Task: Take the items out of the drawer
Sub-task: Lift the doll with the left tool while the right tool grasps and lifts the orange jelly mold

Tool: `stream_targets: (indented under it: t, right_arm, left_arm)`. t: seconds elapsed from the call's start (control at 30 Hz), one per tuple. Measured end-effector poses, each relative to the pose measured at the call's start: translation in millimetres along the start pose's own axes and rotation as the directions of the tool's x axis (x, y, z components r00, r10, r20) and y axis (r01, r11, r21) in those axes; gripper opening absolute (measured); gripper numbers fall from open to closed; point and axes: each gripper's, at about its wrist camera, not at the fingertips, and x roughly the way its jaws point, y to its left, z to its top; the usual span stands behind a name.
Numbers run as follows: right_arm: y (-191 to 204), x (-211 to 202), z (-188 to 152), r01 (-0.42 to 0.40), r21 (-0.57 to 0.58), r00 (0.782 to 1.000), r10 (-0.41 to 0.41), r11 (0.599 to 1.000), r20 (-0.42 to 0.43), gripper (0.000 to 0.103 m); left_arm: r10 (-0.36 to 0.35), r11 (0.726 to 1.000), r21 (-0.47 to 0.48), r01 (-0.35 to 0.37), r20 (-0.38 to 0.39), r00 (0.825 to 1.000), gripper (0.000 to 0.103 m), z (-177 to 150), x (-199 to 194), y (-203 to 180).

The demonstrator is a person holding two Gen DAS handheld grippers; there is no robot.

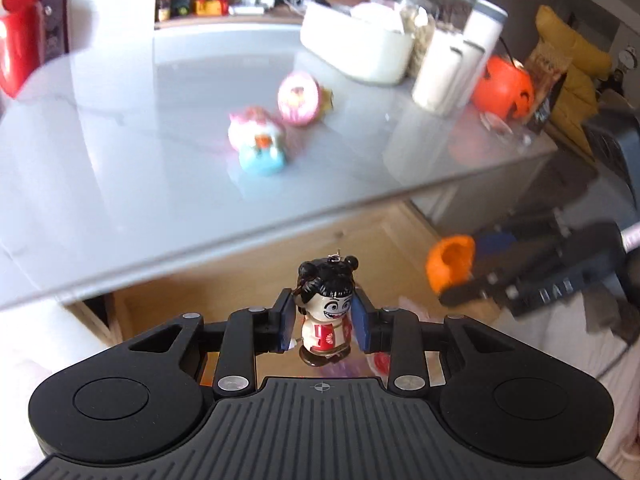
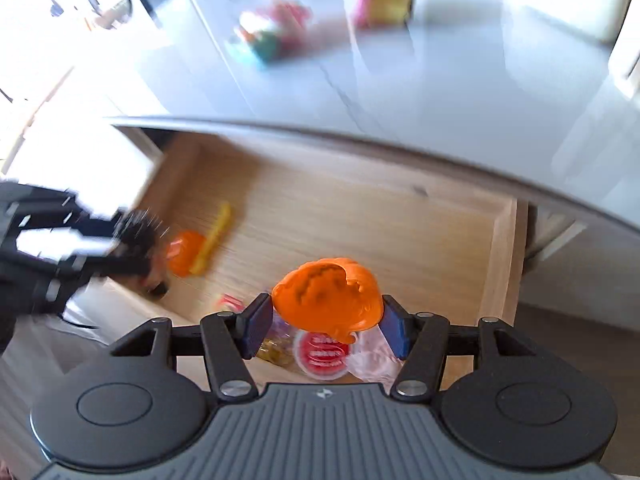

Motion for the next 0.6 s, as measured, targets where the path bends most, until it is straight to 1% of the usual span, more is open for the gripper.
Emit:
stream_targets:
  t: [0.07, 0.1, 0.13, 0.17, 0.2, 0.23, 0.27, 0.33, 0.4, 0.47, 0.53, 0.6]
  right_arm:
    - [4, -23, -2, 0.006, -0.037, 0.997, -0.003, 0.999, 0.078, 0.058]
    - [5, -32, -4, 0.009, -0.046, 0.994, -0.004, 0.999, 0.106, 0.058]
    - [7, -36, -6, 0.009, -0.05, 0.992, -0.003, 0.999, 0.128, 0.058]
    - [6, -39, -7, 0.002, -0.048, 0.99, 0.005, 0.999, 0.143, 0.058]
    - [5, -42, -9, -0.008, -0.042, 0.988, 0.014, 0.999, 0.156, 0.058]
    - [3, -44, -11, -0.015, -0.033, 0.986, 0.02, 0.999, 0.168, 0.058]
    - [2, -44, -13, -0.019, -0.022, 0.984, 0.023, 1.0, 0.178, 0.058]
    - [-4, -46, -16, -0.028, -0.002, 0.981, 0.028, 1.0, 0.194, 0.058]
    - [-9, -47, -18, -0.033, 0.015, 0.979, 0.03, 0.999, 0.203, 0.058]
    - [-12, -50, -23, -0.035, 0.025, 0.979, 0.029, 0.999, 0.202, 0.058]
    - [-18, -50, -25, -0.024, 0.032, 0.98, 0.017, 0.999, 0.198, 0.058]
    - [-20, -46, -24, -0.016, 0.039, 0.981, 0.009, 0.999, 0.194, 0.058]
  left_arm:
    - [0.096, 0.995, 0.022, -0.098, 0.071, 0.993, 0.034, 29, -4, -2]
    - [0.136, 0.99, 0.02, -0.139, 0.093, 0.986, 0.034, 40, -3, -1]
    - [0.188, 0.982, 0.0, -0.189, 0.116, 0.975, 0.034, 54, 2, 4]
    - [0.234, 0.972, -0.025, -0.233, 0.123, 0.964, 0.034, 65, 10, 10]
    - [0.266, 0.964, -0.04, -0.263, 0.112, 0.958, 0.034, 73, 20, 16]
    - [0.284, 0.958, -0.057, -0.28, 0.092, 0.955, 0.034, 79, 31, 22]
    - [0.287, 0.956, -0.077, -0.282, 0.069, 0.955, 0.034, 83, 42, 28]
    - [0.272, 0.956, -0.119, -0.267, 0.024, 0.962, 0.034, 87, 60, 37]
    - [0.265, 0.956, -0.141, -0.259, 0.025, 0.964, 0.034, 86, 68, 43]
    - [0.261, 0.954, -0.151, -0.259, -0.008, 0.965, 0.034, 85, 76, 46]
    - [0.271, 0.954, -0.124, -0.274, -0.041, 0.962, 0.037, 81, 85, 44]
    - [0.285, 0.957, -0.06, -0.285, -0.01, 0.958, 0.039, 76, 87, 38]
